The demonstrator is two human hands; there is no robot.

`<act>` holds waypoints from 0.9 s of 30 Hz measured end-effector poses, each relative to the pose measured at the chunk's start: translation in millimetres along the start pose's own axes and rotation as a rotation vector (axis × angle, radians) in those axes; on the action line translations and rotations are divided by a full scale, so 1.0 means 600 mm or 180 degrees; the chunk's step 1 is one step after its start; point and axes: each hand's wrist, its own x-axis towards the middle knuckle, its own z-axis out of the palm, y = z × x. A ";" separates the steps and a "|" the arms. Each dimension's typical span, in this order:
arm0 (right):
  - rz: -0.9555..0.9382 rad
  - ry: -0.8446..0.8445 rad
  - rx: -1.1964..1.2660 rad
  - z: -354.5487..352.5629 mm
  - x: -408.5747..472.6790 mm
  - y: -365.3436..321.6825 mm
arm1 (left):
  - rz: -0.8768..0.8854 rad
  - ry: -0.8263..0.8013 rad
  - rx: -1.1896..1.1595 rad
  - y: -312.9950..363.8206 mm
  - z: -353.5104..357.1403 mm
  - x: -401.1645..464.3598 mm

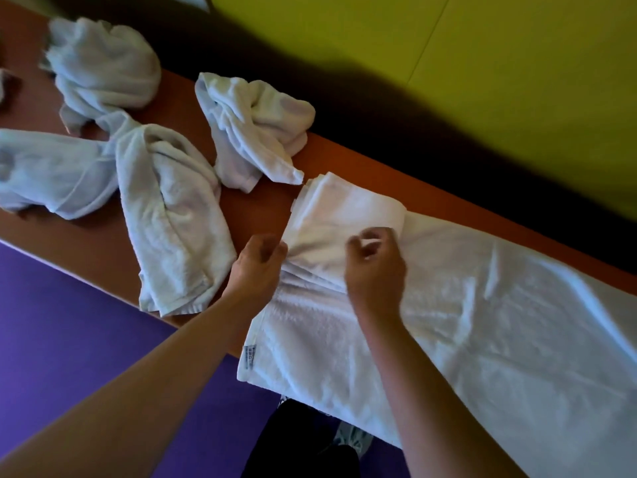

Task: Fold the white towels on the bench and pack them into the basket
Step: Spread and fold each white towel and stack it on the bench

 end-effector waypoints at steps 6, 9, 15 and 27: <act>0.1299 -0.0393 0.0158 -0.024 0.037 0.066 | 0.0239 0.0128 0.0813 0.040 0.035 0.011; 0.1192 -0.0511 0.0444 -0.013 0.038 0.069 | 0.0131 0.0312 0.0879 0.042 0.039 0.016; 0.1247 -0.0657 0.0700 -0.011 0.027 0.063 | 0.0146 0.0408 0.0827 0.001 0.023 -0.001; 0.1068 -0.0729 0.2021 -0.114 -0.007 0.000 | -0.0389 -0.0200 -0.0978 0.074 0.007 -0.052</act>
